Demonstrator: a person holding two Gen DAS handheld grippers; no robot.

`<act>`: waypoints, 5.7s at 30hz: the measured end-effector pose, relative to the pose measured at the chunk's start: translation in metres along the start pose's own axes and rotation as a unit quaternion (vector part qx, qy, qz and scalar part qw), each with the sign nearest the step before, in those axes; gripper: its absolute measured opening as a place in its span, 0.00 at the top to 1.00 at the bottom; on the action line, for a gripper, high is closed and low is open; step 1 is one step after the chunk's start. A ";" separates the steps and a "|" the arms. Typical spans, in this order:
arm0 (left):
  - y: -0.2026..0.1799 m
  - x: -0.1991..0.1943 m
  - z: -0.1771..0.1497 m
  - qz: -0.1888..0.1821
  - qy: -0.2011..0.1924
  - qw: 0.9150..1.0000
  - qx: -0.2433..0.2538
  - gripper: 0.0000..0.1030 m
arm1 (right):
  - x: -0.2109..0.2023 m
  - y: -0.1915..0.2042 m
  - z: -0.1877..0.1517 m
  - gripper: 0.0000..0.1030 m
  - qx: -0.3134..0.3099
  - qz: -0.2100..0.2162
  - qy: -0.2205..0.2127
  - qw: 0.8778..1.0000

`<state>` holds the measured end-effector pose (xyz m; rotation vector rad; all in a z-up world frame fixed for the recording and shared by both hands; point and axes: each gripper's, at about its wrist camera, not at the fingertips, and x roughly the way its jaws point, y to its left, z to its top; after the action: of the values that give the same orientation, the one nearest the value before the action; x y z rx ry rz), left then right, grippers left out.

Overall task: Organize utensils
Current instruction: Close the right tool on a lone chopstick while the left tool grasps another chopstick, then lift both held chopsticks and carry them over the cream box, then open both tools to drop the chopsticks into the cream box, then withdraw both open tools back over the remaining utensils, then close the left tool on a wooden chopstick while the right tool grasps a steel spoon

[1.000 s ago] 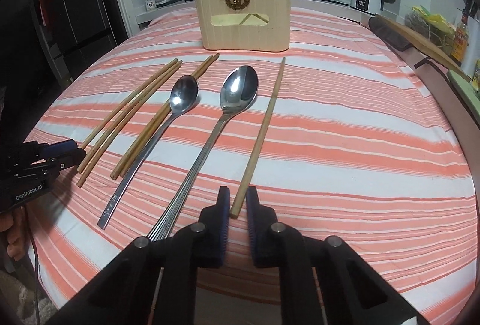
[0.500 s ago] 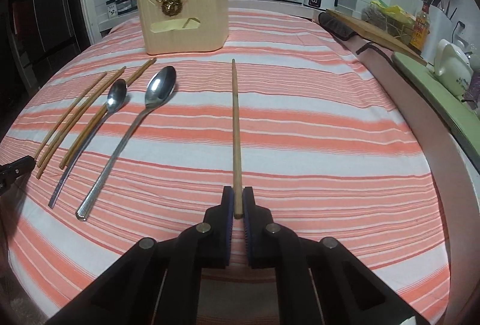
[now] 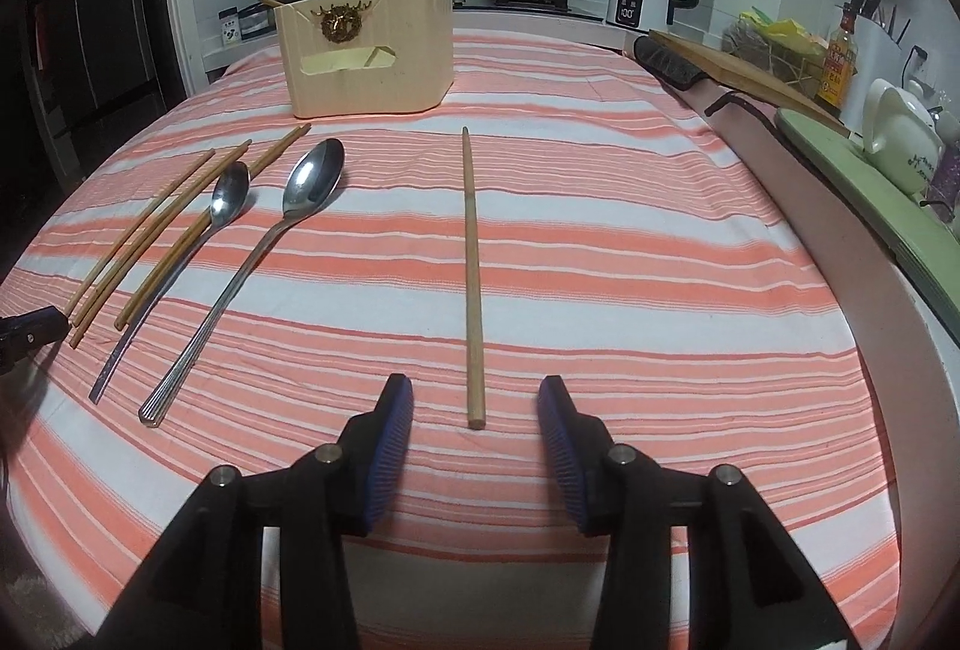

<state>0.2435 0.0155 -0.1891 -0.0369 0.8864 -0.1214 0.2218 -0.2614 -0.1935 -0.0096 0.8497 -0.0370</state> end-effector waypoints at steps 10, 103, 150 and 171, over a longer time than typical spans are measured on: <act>0.006 -0.004 -0.003 0.024 -0.008 1.000 0.007 0.47 | -0.003 -0.007 -0.004 0.56 0.004 0.014 -0.003 1.000; -0.018 -0.181 0.268 -0.094 -0.327 0.940 0.000 0.98 | -0.179 0.018 0.228 0.94 -0.046 0.099 -0.288 0.951; 0.007 -0.056 0.060 0.008 -0.047 0.999 0.005 0.08 | -0.019 0.006 0.031 0.28 0.007 0.037 -0.048 0.998; 0.014 -0.017 0.051 -0.003 0.002 0.999 -0.033 0.06 | -0.013 0.058 0.032 0.28 -0.021 0.101 -0.026 0.994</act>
<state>0.2738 0.0301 -0.1452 -0.1005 0.8939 -0.0991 0.2390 -0.2027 -0.1643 0.0366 0.7953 0.1697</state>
